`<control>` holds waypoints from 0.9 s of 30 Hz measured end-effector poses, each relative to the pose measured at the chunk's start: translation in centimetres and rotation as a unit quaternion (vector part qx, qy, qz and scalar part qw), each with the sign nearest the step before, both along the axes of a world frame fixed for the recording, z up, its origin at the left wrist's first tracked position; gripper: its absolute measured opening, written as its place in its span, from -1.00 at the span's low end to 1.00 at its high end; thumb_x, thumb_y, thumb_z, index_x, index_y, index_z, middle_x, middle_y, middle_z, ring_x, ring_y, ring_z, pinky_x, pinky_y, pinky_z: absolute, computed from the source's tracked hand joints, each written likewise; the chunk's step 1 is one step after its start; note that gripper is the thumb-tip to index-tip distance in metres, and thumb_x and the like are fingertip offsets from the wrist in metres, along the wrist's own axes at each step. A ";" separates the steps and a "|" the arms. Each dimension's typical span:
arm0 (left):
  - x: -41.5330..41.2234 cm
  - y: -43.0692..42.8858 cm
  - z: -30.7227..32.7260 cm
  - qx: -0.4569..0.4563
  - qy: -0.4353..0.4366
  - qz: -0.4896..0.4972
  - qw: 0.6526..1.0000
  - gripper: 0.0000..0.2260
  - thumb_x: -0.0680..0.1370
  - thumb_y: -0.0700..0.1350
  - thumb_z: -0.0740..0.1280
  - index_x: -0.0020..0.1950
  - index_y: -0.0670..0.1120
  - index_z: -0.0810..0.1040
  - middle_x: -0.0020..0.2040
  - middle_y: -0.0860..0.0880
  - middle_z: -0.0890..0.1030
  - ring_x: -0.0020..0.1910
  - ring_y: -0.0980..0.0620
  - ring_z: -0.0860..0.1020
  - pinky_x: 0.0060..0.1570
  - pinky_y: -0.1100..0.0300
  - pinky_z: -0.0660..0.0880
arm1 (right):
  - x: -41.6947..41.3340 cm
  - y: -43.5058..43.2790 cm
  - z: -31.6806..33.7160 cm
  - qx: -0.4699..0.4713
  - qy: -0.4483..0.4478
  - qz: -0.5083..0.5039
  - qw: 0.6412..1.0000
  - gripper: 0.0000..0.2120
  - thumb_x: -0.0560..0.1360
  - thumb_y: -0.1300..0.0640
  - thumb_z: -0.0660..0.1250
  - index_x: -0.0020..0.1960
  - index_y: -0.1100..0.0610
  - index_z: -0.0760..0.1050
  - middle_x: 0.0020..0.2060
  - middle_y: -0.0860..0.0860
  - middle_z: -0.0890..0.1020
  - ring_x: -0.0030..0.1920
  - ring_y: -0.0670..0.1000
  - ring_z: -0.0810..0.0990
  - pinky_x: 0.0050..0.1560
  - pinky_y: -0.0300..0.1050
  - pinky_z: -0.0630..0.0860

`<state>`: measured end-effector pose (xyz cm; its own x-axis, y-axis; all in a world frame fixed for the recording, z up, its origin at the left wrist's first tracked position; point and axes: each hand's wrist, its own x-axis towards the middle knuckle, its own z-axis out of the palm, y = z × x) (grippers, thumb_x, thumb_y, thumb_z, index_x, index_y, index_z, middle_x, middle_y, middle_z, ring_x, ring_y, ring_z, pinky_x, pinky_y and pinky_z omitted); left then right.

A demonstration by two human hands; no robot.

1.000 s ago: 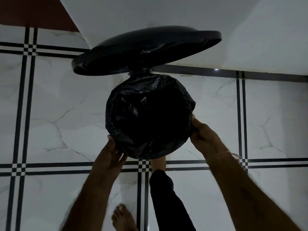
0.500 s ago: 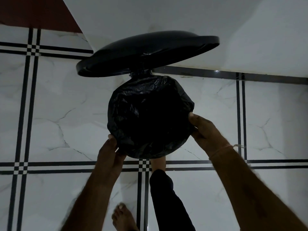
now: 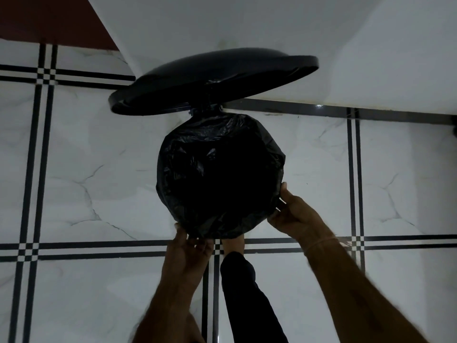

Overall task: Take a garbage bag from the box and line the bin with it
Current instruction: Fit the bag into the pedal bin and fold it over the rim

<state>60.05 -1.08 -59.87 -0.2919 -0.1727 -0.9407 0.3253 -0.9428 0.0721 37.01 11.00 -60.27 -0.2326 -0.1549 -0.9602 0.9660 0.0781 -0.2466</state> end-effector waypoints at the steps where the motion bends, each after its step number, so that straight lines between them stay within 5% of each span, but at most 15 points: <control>1: -0.1 0.1 -0.3 -0.012 0.004 0.007 1.000 -0.77 0.59 0.03 0.32 -0.06 -0.04 0.72 0.01 -0.06 0.72 0.05 -0.05 0.63 -0.14 0.09 0.66 | 0.0 -0.1 -0.1 0.003 0.000 0.013 1.000 -0.77 0.58 -0.07 0.34 0.01 0.09 0.61 -0.07 0.01 0.66 -0.01 0.05 0.63 -0.05 -0.01 0.65; 6: -0.7 0.4 -1.1 -0.036 -0.007 -0.001 0.999 -0.69 0.68 -0.05 0.20 -0.08 -0.03 0.72 -0.06 -0.03 0.75 -0.15 0.02 0.74 -0.13 0.06 0.68 | -0.8 -0.8 -0.2 -0.028 0.035 -0.003 0.999 -0.76 0.67 0.08 0.22 0.06 0.20 0.61 -0.11 0.09 0.74 -0.13 0.05 0.73 -0.15 -0.07 0.72; 10: -0.9 -0.7 -0.1 -0.058 -0.047 -0.012 0.997 -0.60 0.68 0.16 0.17 0.11 -0.06 0.70 0.15 -0.09 0.69 0.12 -0.07 0.69 0.13 -0.02 0.63 | -0.9 -0.1 -0.2 -0.043 0.088 0.020 0.995 -0.80 0.65 0.25 0.23 0.19 0.28 0.57 0.04 0.16 0.66 -0.05 0.08 0.69 0.03 -0.10 0.67; 12: -1.4 -1.8 1.0 -0.088 -0.076 -0.037 0.993 -0.52 0.62 0.30 0.19 0.27 -0.03 0.60 0.23 -0.08 0.65 0.24 -0.10 0.62 0.28 -0.09 0.54 | -0.8 -0.1 0.3 -0.048 0.120 0.008 0.992 -0.76 0.67 0.15 0.22 0.14 0.27 0.59 0.03 0.15 0.71 0.03 0.09 0.69 0.08 -0.08 0.68; 14: -1.8 -3.0 1.5 -0.145 -0.112 -0.082 0.980 -0.59 0.62 0.28 0.21 0.23 0.02 0.60 0.21 -0.05 0.66 0.24 -0.07 0.61 0.19 -0.02 0.57 | -0.8 -0.8 1.3 -0.047 0.153 0.031 0.987 -0.67 0.67 -0.01 0.22 0.14 0.21 0.63 0.06 0.10 0.74 0.13 0.07 0.70 0.15 -0.03 0.65; 18: -1.8 -4.4 1.5 -0.203 -0.159 -0.155 0.954 -0.75 0.67 0.13 0.26 0.11 -0.01 0.61 0.12 -0.03 0.70 0.17 -0.04 0.65 0.05 0.08 0.59 | -1.8 -1.9 2.1 0.001 0.171 0.119 0.978 -0.82 0.65 0.07 0.27 0.06 0.12 0.62 0.01 0.04 0.71 0.25 0.14 0.61 0.05 -0.07 0.58; 23: -1.2 -5.0 1.1 -0.120 -0.091 -0.092 0.984 -0.65 0.64 0.14 0.29 0.30 -0.04 0.61 0.21 -0.07 0.68 0.26 -0.10 0.63 0.31 -0.13 0.54 | -2.8 -3.4 2.5 0.060 0.091 0.104 0.989 -0.53 0.56 -0.25 0.29 0.23 0.10 0.57 0.16 0.04 0.65 0.23 0.15 0.58 -0.01 0.05 0.55; 27: -2.0 -6.5 0.5 -0.039 -0.081 -0.077 0.993 -0.69 0.59 0.06 0.43 0.30 -0.01 0.64 0.24 -0.09 0.66 0.24 -0.17 0.63 0.25 -0.19 0.58 | -3.5 -5.9 2.1 0.135 0.005 0.110 0.985 -0.45 0.51 -0.37 0.29 0.21 0.06 0.57 0.13 0.04 0.67 0.02 0.13 0.58 -0.11 0.07 0.42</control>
